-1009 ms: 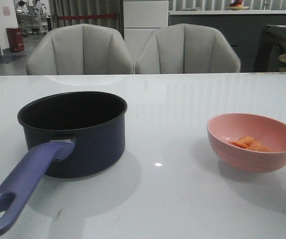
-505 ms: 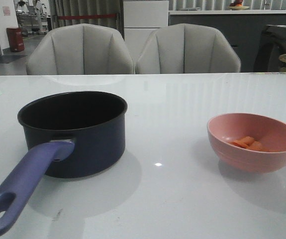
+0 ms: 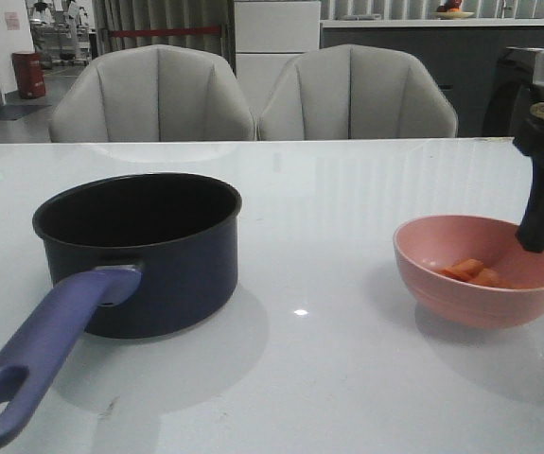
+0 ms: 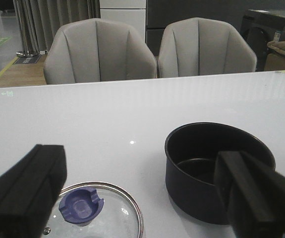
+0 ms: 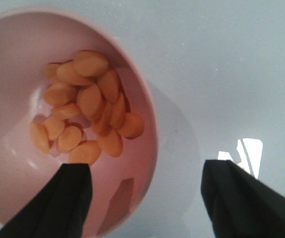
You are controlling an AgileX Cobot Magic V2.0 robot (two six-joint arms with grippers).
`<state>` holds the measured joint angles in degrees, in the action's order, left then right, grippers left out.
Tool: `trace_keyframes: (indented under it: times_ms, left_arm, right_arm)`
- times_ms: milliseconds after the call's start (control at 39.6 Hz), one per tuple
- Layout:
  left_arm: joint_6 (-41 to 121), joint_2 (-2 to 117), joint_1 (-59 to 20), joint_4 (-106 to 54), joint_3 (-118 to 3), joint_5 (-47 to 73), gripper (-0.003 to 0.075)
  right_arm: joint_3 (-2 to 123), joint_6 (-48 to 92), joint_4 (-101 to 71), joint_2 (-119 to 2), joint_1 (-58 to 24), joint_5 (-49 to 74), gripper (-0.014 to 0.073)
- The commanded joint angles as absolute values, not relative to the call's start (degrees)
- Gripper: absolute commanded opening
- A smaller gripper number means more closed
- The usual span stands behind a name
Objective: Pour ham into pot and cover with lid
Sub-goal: 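Reach the right gripper to the pink bowl rim and grasp it, then lift the pink bowl and carry it over the pot, right gripper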
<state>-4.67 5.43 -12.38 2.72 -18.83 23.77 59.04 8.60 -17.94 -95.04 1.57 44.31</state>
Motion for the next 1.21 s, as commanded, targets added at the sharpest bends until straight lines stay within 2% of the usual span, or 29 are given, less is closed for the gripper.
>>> trace_keyframes:
  times_ms: [0, 151, 227, 303, 454, 505, 883, 1034, 1186]
  left_arm:
    - [-4.8, 6.0, -12.9, 2.7, -20.3, 18.9, 0.0648]
    - [-4.8, 6.0, -12.9, 2.7, -20.3, 18.9, 0.0648]
    - [-4.8, 6.0, -12.9, 2.7, -20.3, 18.9, 0.0648]
    - [-4.8, 6.0, -12.9, 2.7, -20.3, 18.9, 0.0648]
    - [-4.8, 6.0, -12.9, 2.7, -20.3, 18.9, 0.0648]
    - [-4.8, 6.0, -12.9, 2.7, -20.3, 18.9, 0.0648]
    - [-4.8, 6.0, -12.9, 2.7, -20.3, 18.9, 0.0648]
    - [-4.8, 6.0, -12.9, 2.7, -20.3, 18.9, 0.0648]
    - [-4.8, 6.0, -12.9, 2.7, -20.3, 18.9, 0.0648]
  right_arm:
    - [61.0, 9.7, -19.2, -95.4, 1.9, 42.5, 0.0563]
    - [61.2, 9.7, -19.3, -97.7, 1.9, 40.8, 0.0535]
    - [61.7, 9.7, -19.7, -99.1, 1.9, 40.7, 0.0467]
    - [62.3, 9.7, -20.2, -100.2, 1.9, 40.7, 0.0374]
    - [63.0, 9.7, -21.7, -100.8, 1.9, 40.4, 0.0123]
    - [63.6, 9.7, -21.8, -100.8, 1.9, 40.1, 0.0149]
    - [66.2, 11.3, -22.0, -96.7, 1.4, 36.9, 0.0142]
    - [66.6, 11.8, -24.6, -96.7, 1.4, 39.3, 0.0142]
    - [68.9, 14.3, -25.0, -96.3, -2.0, 40.7, 0.0142]
